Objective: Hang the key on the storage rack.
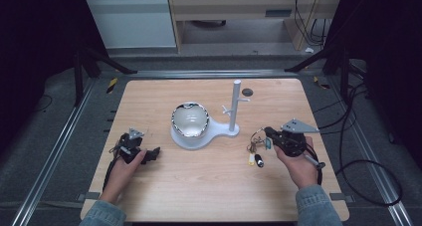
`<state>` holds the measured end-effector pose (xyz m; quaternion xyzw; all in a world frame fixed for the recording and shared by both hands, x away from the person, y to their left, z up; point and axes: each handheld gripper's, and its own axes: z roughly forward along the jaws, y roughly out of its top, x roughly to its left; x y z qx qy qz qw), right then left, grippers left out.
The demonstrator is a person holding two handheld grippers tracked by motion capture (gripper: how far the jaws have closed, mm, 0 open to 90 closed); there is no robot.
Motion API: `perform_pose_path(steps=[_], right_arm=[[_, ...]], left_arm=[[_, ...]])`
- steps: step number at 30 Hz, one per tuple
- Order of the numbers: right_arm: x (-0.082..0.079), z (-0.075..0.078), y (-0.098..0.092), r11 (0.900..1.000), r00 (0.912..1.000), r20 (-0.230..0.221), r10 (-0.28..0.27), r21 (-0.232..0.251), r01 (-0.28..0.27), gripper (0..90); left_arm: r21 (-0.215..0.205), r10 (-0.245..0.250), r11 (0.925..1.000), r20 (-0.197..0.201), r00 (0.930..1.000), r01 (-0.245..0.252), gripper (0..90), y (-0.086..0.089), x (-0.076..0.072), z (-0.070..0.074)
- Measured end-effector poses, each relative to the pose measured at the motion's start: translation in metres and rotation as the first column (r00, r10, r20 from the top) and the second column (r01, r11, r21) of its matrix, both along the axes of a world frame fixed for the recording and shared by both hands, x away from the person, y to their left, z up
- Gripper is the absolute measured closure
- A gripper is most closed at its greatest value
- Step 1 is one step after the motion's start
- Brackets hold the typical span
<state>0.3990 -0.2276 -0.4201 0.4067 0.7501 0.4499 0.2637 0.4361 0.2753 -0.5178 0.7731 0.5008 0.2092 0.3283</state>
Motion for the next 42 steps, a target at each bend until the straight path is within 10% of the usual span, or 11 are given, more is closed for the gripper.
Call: perform_pose_path(steps=[42], right_arm=[[0.013,0.065,0.007,1.0,0.9941,0.104,0.03,-0.003,-0.03,88.8]], left_arm=[[0.001,-0.003,1.0,0.0,1.0,0.003,0.0,0.0,0.0,0.0]])
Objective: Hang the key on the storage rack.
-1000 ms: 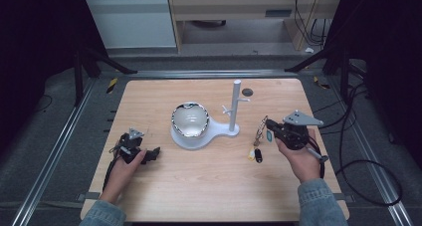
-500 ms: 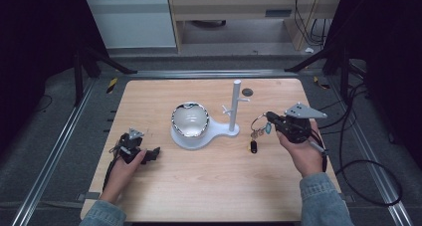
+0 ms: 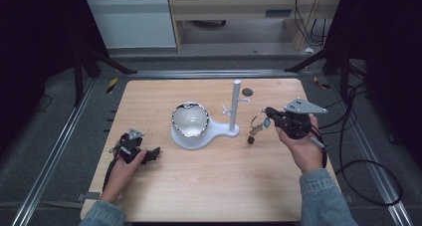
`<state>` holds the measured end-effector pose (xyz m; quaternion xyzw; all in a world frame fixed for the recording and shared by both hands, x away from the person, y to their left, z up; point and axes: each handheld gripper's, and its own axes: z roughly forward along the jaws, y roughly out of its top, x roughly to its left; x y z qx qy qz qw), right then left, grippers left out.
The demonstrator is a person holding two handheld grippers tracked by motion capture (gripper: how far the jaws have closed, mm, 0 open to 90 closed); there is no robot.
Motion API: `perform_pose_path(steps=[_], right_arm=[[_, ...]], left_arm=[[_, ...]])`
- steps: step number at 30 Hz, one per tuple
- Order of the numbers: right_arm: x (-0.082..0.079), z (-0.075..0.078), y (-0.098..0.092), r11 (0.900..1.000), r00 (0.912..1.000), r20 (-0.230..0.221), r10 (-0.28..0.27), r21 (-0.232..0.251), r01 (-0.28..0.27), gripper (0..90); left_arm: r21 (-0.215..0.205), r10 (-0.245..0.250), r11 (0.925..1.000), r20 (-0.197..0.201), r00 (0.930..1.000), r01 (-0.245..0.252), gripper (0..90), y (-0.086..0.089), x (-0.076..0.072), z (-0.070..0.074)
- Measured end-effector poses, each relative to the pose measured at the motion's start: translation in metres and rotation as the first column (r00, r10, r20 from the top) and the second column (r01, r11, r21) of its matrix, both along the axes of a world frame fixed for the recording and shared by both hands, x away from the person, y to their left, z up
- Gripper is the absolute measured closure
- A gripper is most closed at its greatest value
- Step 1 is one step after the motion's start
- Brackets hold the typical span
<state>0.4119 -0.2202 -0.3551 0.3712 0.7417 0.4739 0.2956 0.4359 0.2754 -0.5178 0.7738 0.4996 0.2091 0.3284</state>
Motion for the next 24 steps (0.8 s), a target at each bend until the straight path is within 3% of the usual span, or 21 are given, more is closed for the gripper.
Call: perform_pose_path(steps=[24], right_arm=[[0.003,0.027,0.006,1.0,0.9987,0.048,0.016,-0.011,-0.016,88.8]], left_arm=[[0.0,0.0,1.0,0.0,1.0,0.0,0.0,0.0,0.0,0.0]])
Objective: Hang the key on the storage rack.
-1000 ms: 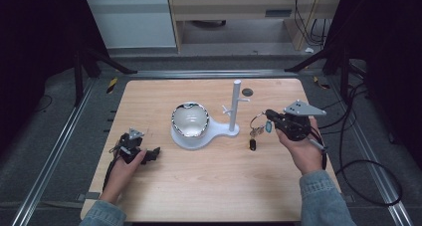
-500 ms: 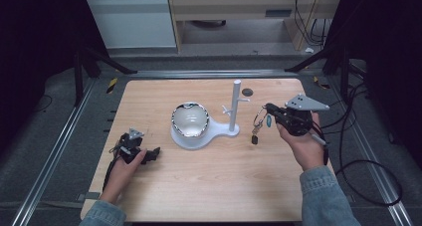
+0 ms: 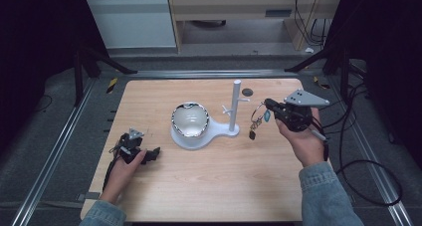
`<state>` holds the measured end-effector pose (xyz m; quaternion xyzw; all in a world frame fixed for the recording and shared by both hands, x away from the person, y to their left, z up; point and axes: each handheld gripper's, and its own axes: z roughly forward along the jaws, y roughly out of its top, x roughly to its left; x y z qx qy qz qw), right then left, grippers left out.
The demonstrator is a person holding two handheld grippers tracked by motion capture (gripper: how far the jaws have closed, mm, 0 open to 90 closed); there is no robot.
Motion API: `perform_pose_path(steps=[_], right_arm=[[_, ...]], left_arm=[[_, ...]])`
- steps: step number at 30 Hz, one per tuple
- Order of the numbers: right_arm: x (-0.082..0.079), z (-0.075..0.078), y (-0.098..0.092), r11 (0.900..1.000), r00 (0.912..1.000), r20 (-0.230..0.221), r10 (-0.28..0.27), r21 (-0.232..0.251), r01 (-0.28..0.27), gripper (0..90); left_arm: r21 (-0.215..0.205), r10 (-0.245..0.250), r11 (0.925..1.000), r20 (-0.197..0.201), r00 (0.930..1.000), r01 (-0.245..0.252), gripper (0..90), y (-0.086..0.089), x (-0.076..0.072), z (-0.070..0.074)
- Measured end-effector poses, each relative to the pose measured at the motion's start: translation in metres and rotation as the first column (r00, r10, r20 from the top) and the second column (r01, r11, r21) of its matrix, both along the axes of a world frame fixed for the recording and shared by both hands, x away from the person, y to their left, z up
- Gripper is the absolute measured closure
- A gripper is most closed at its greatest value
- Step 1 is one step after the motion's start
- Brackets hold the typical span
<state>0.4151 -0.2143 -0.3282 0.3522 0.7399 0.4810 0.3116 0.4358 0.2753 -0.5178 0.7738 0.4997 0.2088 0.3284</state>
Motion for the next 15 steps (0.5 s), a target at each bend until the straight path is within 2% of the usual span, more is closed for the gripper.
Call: perform_pose_path(steps=[15], right_arm=[[0.003,0.016,0.004,1.0,0.9998,0.019,0.008,-0.012,-0.008,88.8]], left_arm=[[0.0,0.0,1.0,0.0,1.0,0.0,0.0,0.0,0.0,0.0]])
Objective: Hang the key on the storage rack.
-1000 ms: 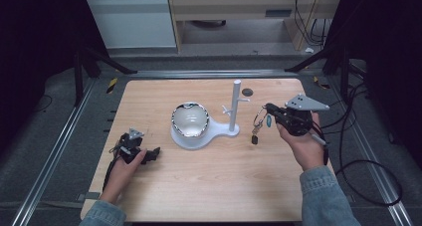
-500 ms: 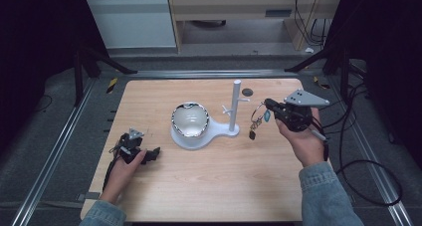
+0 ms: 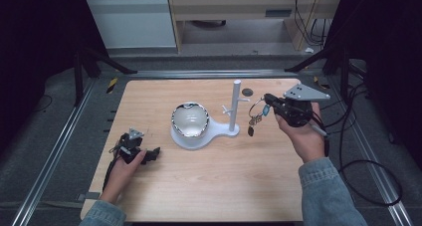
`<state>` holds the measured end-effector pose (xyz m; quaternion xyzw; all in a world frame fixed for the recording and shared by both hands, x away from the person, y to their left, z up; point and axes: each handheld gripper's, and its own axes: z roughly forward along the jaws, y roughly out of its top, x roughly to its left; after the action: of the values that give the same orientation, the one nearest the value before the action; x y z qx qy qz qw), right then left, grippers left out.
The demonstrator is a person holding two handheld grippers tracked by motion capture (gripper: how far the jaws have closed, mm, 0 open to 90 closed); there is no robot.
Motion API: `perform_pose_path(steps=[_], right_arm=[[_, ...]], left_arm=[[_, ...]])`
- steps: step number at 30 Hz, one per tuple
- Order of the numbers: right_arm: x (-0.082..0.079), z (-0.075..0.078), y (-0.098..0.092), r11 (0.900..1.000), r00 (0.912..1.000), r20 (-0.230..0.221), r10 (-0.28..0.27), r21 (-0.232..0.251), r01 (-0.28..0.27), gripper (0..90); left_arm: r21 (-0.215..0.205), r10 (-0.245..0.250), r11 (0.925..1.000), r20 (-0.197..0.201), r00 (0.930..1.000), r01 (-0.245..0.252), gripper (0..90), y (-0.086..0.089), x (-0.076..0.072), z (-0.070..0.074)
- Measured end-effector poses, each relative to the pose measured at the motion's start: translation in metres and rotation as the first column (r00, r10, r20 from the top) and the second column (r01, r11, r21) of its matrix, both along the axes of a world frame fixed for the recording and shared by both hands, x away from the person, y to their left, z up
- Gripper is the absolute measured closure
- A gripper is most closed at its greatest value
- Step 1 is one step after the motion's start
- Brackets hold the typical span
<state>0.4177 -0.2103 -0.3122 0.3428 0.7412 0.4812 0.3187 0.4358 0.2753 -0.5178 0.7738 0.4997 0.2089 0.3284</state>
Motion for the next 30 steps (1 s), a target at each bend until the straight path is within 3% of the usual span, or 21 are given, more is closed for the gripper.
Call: perform_pose_path(steps=[30], right_arm=[[0.005,0.013,0.008,1.0,0.9996,0.024,0.014,0.0,-0.014,88.9]], left_arm=[[0.0,0.0,1.0,0.0,1.0,0.0,0.0,0.0,0.0,0.0]])
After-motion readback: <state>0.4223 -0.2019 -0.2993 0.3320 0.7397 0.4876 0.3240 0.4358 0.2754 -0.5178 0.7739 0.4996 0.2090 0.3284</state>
